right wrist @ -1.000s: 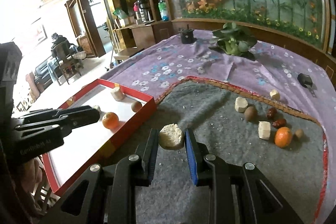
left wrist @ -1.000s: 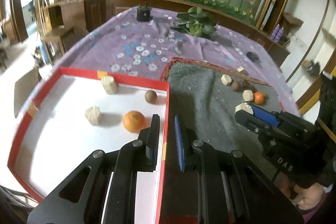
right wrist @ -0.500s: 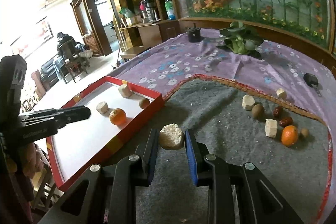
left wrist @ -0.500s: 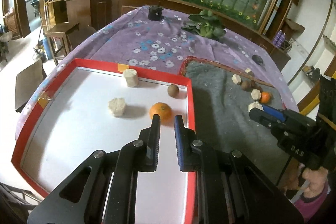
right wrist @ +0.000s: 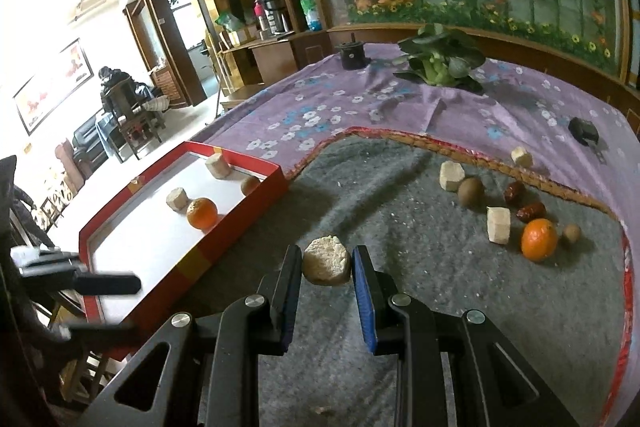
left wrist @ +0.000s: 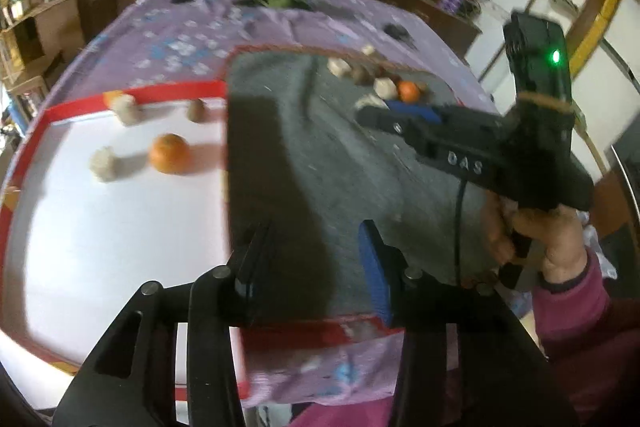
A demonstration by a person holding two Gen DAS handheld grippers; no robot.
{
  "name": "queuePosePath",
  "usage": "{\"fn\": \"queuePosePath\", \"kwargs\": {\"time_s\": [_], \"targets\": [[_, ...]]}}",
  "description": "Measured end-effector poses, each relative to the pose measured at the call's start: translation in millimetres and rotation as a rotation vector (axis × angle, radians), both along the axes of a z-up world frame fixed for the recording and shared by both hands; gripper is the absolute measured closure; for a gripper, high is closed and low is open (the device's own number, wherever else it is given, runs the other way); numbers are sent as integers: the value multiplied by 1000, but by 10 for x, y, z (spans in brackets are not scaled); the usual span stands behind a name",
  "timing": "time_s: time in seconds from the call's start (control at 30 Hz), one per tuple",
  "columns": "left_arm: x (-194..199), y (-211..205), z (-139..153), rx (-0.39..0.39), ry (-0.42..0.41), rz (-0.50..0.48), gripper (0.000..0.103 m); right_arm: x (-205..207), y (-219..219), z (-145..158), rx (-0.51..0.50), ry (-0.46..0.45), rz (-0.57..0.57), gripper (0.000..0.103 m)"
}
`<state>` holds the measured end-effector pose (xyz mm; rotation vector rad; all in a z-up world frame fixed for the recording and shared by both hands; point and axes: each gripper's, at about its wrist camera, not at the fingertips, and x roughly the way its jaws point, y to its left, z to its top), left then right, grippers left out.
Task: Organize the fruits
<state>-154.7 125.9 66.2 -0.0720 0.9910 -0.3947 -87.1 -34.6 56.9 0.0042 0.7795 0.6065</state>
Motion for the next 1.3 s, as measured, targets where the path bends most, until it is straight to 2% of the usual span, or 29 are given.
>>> {"fn": "queuePosePath", "kwargs": {"time_s": [0.1, 0.3, 0.4, 0.6, 0.67, 0.8, 0.87, 1.0, 1.07, 1.1, 1.2, 1.3], "targets": [[82, -96, -147, 34, 51, 19, 62, -5, -77, -16, 15, 5, -5, 78], [194, -69, -319, 113, 92, 92, 62, 12, -185, -77, 32, 21, -14, 78], [188, -133, -344, 193, 81, 98, 62, 33, -216, -111, 38, 32, -18, 78], [278, -45, -434, 264, 91, 145, 62, 69, -222, -149, 42, 43, -8, 78], [302, -32, -461, 249, 110, 140, 62, 71, -222, -155, 42, 46, -1, 78], [278, -76, -471, 284, 109, 127, 62, 72, -219, -159, 39, 47, 4, 78], [274, -48, -459, 267, 116, 133, 62, 84, -215, -167, 36, 49, 8, 78], [287, -114, -485, 283, 96, 118, 62, 94, -196, -183, 43, 54, 11, 78], [280, -155, -527, 305, 81, 111, 81, 83, -162, -185, 35, 52, 19, 78], [278, -147, -528, 318, 66, 118, 85, 69, -142, -178, 29, 48, 27, 78], [274, -44, -491, 244, 66, 124, 86, 22, -95, -130, 15, 30, 42, 78], [241, -32, -477, 234, 52, 134, 86, 1, -47, -90, 12, 22, 55, 78]]}}
